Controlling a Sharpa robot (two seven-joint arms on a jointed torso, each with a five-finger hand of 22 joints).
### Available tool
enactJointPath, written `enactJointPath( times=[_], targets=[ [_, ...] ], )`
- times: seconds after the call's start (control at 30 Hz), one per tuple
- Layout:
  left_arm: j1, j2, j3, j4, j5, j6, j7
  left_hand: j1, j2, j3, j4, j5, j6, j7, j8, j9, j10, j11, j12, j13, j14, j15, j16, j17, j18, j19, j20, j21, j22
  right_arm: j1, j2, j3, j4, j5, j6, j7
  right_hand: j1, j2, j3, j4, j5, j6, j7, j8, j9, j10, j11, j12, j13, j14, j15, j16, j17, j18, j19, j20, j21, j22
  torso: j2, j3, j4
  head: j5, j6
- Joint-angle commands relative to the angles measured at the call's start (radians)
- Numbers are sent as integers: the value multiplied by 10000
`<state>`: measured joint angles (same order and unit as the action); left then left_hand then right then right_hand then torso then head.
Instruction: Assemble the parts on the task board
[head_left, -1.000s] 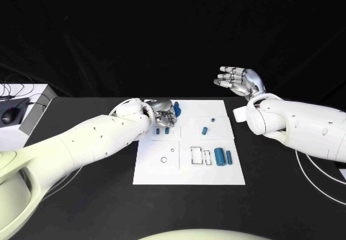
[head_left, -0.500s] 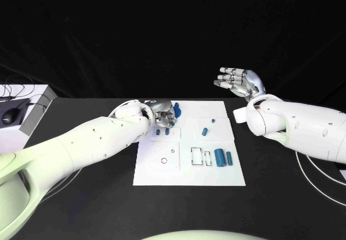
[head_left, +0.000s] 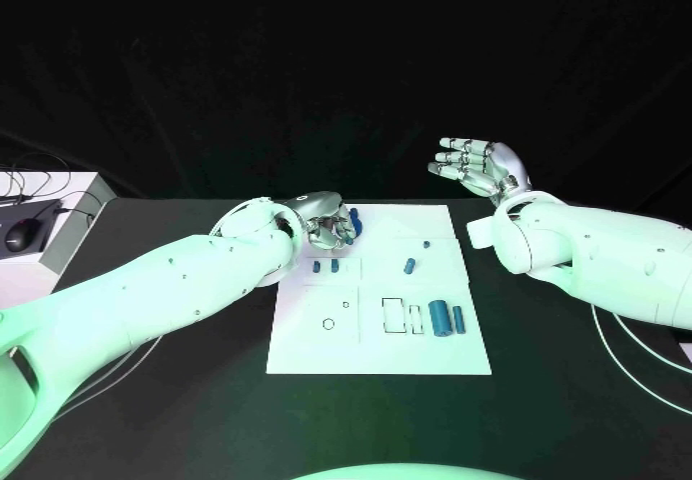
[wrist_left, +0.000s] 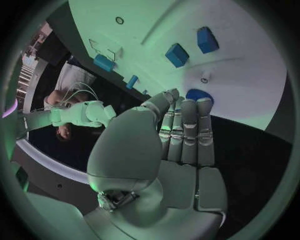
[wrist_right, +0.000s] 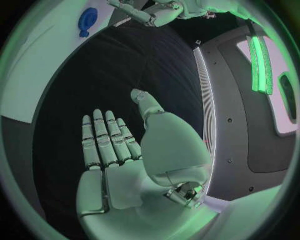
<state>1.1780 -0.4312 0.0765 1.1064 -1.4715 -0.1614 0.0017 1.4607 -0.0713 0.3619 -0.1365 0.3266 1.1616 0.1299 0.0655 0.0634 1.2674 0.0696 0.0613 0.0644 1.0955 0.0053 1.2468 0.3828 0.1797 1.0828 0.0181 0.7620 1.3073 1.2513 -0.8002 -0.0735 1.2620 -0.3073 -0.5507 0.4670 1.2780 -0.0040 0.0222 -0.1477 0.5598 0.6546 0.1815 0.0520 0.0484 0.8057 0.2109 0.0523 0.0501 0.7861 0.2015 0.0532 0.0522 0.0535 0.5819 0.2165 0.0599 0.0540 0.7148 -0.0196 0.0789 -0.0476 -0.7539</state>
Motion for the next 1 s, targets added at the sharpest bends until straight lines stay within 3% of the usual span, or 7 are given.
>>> enactJointPath(
  times=[0.03,0.4,0.53,0.7,1.0],
  targets=[
    [4,-224,68,283,431,50,-80,-116,-27,-10,27,52,39,5,-38,4,-2,46,-4,-19,64,-9,-50,29,157,-34,10,42,144,4,-11,5,-8,-4,156,139,-73,59,-21,16,51,45,644,-54,-4,57,-25,-23,0,20,-4,-27,-12,-186,-16,-4,-51,-14,-27,4,24,19,12],
    [4,-870,141,670,494,627,-425,-161,-12,-157,287,64,-3,51,-38,3,-82,63,-6,-22,66,9,-137,121,111,-2,13,-106,63,-1,-39,5,-17,-2,164,140,-73,59,-21,16,51,45,644,-54,-4,57,-25,-23,0,20,-4,-27,-12,-186,-16,-4,-51,-14,-62,-45,55,5,-15],
    [5,-1005,146,652,371,836,-533,-159,-33,-127,365,68,26,48,-38,4,-66,54,-5,-21,95,3,-144,142,110,35,5,-125,64,-2,-52,5,-16,-1,158,139,-73,59,-21,16,51,45,644,-54,-4,57,-25,-23,0,20,-4,-27,-12,-186,-16,-4,-51,-14,-45,-27,42,14,-7],
    [6,-1070,147,596,254,1000,-618,-148,-48,-120,415,64,39,40,-39,3,-46,45,-6,-20,112,-4,-149,161,108,55,1,-144,65,-3,-57,5,-17,-1,156,139,-73,59,-21,16,51,45,644,-54,-4,57,-25,-23,0,20,-4,-27,-12,-186,-16,-4,-51,-14,-40,-31,38,20,-12],
    [4,-999,148,471,216,1124,-642,-147,-79,-114,485,54,44,27,-37,4,-49,40,-5,-20,115,-6,-166,185,96,72,-8,-181,64,-5,-49,5,-18,0,161,142,-73,59,-21,16,51,45,644,-54,-4,57,-25,-23,0,20,-4,-27,-12,-186,-16,-4,-51,-14,-45,-23,41,36,-32]
  ],
)
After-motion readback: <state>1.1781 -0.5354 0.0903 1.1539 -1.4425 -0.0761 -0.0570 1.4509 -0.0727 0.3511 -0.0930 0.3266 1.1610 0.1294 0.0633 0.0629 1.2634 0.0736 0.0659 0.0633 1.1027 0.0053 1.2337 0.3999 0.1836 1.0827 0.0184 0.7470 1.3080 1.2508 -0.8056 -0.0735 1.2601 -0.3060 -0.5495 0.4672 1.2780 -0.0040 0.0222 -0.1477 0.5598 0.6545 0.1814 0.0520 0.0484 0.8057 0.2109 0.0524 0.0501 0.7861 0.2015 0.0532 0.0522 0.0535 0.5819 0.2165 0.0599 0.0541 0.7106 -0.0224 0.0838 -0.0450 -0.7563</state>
